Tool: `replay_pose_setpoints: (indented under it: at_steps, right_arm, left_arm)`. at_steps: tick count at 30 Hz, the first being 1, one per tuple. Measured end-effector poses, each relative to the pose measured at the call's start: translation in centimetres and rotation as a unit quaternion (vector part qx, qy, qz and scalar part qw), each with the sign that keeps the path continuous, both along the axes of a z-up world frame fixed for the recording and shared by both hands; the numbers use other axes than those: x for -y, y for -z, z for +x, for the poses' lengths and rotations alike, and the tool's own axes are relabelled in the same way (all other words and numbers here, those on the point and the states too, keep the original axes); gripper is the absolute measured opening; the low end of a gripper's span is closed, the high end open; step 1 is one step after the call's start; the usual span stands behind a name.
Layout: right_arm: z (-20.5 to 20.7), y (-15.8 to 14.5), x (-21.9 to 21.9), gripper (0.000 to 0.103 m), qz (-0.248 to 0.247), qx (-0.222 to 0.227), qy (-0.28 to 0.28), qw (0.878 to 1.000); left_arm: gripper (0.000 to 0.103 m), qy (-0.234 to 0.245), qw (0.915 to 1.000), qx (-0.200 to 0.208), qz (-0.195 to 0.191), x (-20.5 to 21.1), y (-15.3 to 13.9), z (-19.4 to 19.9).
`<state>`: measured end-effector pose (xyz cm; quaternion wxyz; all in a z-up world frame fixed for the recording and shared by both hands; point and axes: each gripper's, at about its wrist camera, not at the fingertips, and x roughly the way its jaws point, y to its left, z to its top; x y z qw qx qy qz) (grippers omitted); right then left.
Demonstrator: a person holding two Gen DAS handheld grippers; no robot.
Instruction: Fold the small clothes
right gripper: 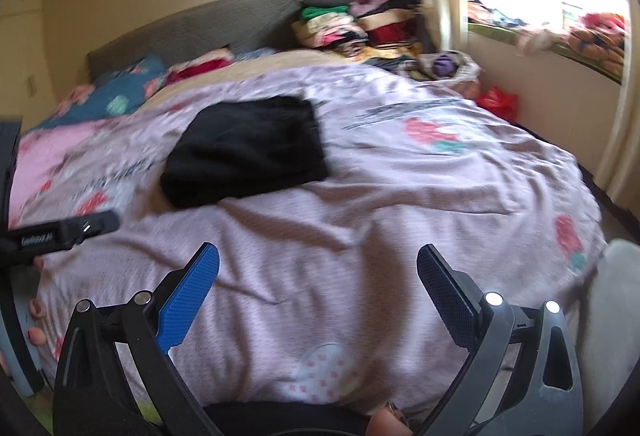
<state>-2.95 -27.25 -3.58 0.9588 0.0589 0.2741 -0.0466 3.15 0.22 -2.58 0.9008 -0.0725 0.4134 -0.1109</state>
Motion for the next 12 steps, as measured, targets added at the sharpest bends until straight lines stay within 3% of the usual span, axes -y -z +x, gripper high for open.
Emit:
replay_pose_setpoints:
  at_steps: [4, 6, 9, 12]
  right_arm:
    - [-1.8, -1.8, 6.6, 0.099, 0.018, 0.026, 0.105, 0.994]
    - [-2.9, -2.4, 12.5, 0.099, 0.021, 0.02, 0.196, 0.98]
    - [-4.9, -1.7, 21.7, 0.099, 0.037, 0.003, 0.331, 0.943]
    - [-7.1, 0.8, 31.9, 0.099, 0.039, -0.049, 0.458, 0.886]
  left_arm:
    - [0.094, -0.068, 0.9977, 0.001, 0.003, -4.9, -0.1, 1.0]
    - [0.094, -0.134, 0.9908, -0.014, -0.008, -10.0, 0.0, 2.2]
    - [0.094, -0.234, 0.9721, -0.021, -0.003, -18.1, -0.2, 3.2]
    - [0.094, -0.341, 0.9391, -0.031, 0.033, -27.8, -0.6, 3.9]
